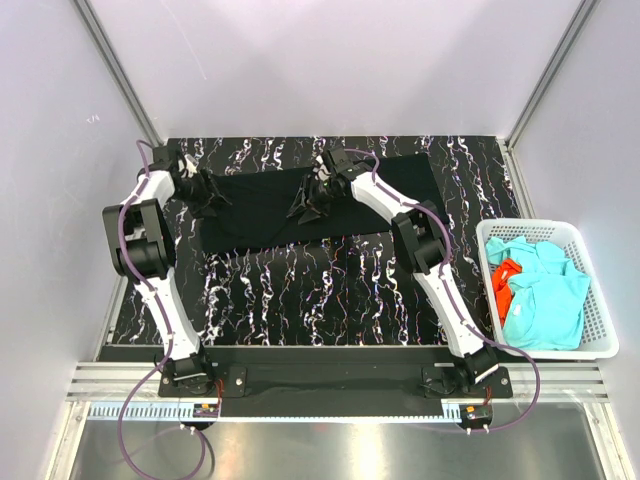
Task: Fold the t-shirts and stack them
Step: Fold the tshirt
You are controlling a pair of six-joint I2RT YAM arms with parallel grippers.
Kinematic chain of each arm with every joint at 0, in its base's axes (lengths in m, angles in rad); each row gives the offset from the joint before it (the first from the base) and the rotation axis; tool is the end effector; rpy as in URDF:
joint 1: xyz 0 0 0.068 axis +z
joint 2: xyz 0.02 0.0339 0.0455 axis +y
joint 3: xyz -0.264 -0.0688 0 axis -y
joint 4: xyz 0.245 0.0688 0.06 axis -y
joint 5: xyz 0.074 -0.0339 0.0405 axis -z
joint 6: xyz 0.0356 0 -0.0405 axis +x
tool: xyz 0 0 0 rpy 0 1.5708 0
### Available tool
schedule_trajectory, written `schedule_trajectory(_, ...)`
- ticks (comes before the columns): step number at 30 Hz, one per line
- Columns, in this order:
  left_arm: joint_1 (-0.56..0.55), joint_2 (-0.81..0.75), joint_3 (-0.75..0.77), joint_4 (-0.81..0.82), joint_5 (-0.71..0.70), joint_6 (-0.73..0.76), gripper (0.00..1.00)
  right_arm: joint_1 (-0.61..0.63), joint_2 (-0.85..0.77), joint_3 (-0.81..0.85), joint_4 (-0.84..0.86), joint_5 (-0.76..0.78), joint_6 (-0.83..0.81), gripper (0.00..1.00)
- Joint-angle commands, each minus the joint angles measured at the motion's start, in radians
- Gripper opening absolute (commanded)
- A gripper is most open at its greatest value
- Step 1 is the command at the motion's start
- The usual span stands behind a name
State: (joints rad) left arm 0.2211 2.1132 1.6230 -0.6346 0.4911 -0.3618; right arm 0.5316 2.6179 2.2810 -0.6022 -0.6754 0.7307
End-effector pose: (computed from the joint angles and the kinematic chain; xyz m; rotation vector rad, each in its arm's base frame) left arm 0.4390 0.0815 0.1821 -0.6168 2.5797 -0.7042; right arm 0.4712 0.3029 0.1390 -0.0404 2.7475 1.3003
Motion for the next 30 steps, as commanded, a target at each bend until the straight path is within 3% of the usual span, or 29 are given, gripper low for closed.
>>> schedule_trajectory(1, 0.001, 0.007, 0.031, 0.015, 0.032, -0.002, 0.61, 0.011, 0.001, 0.028, 0.042, -0.015, 0.027, 0.53)
schedule_trajectory(8, 0.001, -0.001, 0.008, 0.013, 0.024, 0.001, 0.57, 0.025, 0.059, 0.077, 0.053, -0.001, 0.076, 0.48)
schedule_trajectory(13, 0.001, -0.015, -0.003, 0.010, -0.008, 0.017, 0.60, 0.027, 0.074, 0.118, 0.077, 0.025, 0.114, 0.45)
schedule_trajectory(19, 0.004, -0.056, -0.006, -0.020, -0.115, 0.031, 0.60, 0.027, 0.091, 0.130, 0.107, 0.046, 0.162, 0.37)
schedule_trajectory(25, 0.004, -0.041, 0.015, -0.022, -0.100, 0.015, 0.61, 0.025, 0.105, 0.149, 0.162, 0.082, 0.205, 0.27)
schedule_trajectory(30, 0.009, -0.044, 0.014, -0.023, -0.114, 0.014, 0.61, 0.016, 0.116, 0.175, 0.193, 0.100, 0.226, 0.27)
